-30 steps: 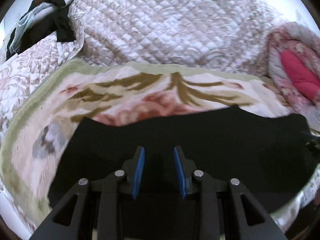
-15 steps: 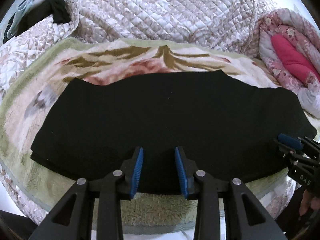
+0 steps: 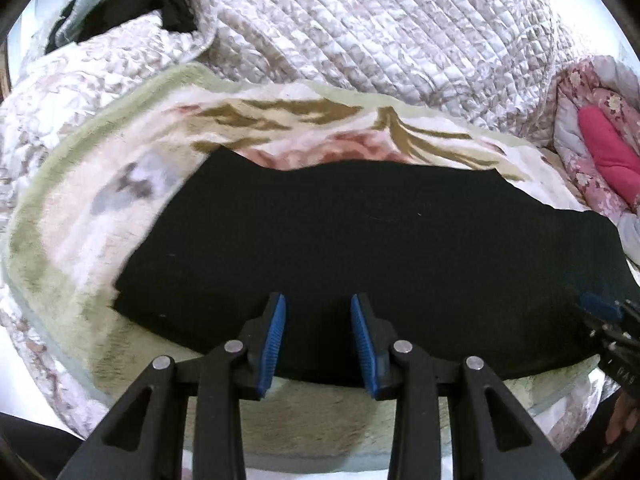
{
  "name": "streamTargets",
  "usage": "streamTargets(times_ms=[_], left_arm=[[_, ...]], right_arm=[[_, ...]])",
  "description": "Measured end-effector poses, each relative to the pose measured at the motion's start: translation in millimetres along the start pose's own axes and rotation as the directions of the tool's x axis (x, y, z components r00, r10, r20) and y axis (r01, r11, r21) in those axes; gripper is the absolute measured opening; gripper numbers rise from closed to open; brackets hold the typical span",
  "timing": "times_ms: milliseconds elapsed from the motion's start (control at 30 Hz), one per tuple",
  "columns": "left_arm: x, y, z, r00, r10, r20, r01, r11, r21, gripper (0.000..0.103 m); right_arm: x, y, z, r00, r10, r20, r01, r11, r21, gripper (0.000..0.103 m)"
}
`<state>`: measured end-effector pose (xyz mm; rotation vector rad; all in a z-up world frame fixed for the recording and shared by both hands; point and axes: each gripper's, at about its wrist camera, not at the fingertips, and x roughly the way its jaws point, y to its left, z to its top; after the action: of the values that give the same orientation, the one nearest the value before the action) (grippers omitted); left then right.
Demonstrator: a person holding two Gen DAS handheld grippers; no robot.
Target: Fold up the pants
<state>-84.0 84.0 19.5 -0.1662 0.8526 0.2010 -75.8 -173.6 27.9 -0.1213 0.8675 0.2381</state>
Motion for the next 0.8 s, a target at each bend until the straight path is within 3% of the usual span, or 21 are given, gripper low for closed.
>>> streamTargets(times_ms=[300, 500, 633, 800], left_arm=[[-14.3, 49.0, -12.5, 0.998, 0.069, -0.005, -0.069, 0.986, -0.150, 0.039], [-21.3, 63.5, -27.9, 1.000, -0.001, -0.006, -0.001, 0.977, -0.212, 0.043], [-14.8, 68.3, -25.2, 0.999, -0.054, 0.000, 0.052, 0.965, -0.258, 0.054], [0.5, 69.0, -11.9, 0.999, -0.039, 0.031, 0.046, 0.960, -0.277, 0.056]], right_arm=[[0.0, -3.5, -1.0, 1.000, 0.012, -0.001, -0.012, 0.999, 0.031, 0.044], [-3.9, -3.9, -0.6, 0.999, 0.035, 0.012, -0.035, 0.999, 0.042, 0.044], [-8.3, -2.1, 0.9, 0.998, 0.050, 0.039, -0.051, 0.998, 0.036, 0.046], [-8.8, -3.9, 2.6, 0.997, 0.065, 0.051, -0.067, 0.997, 0.044, 0.048]])
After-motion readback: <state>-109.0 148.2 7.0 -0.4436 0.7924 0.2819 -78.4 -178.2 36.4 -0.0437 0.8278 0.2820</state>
